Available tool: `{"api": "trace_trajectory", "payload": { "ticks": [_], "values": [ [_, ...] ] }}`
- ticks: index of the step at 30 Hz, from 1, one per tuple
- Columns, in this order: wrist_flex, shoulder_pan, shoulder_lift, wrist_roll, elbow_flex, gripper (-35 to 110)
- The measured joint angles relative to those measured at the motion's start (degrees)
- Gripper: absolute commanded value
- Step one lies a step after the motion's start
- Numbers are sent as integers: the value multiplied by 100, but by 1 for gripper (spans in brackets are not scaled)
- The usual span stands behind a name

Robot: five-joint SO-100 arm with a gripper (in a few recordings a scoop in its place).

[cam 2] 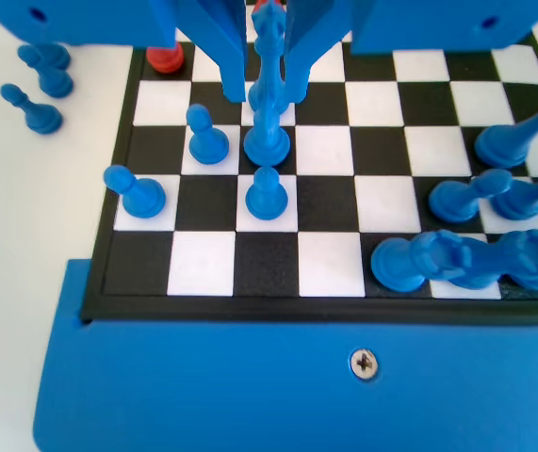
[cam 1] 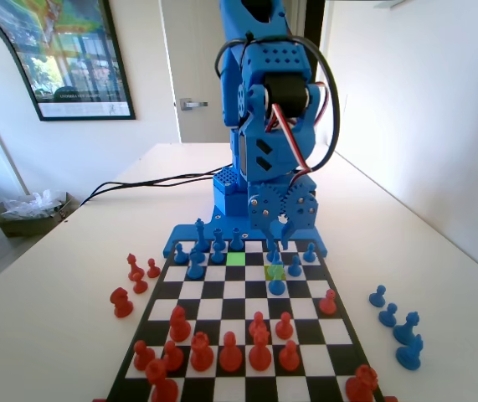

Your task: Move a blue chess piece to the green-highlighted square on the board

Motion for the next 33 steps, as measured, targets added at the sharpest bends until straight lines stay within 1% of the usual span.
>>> {"api": "trace_trajectory", "payload": {
  "ticks": [13,33],
  "values": [
    [-149,-114,-308,0,0,7],
    [-404,-18,-598,-158,0,7]
  ]
}}
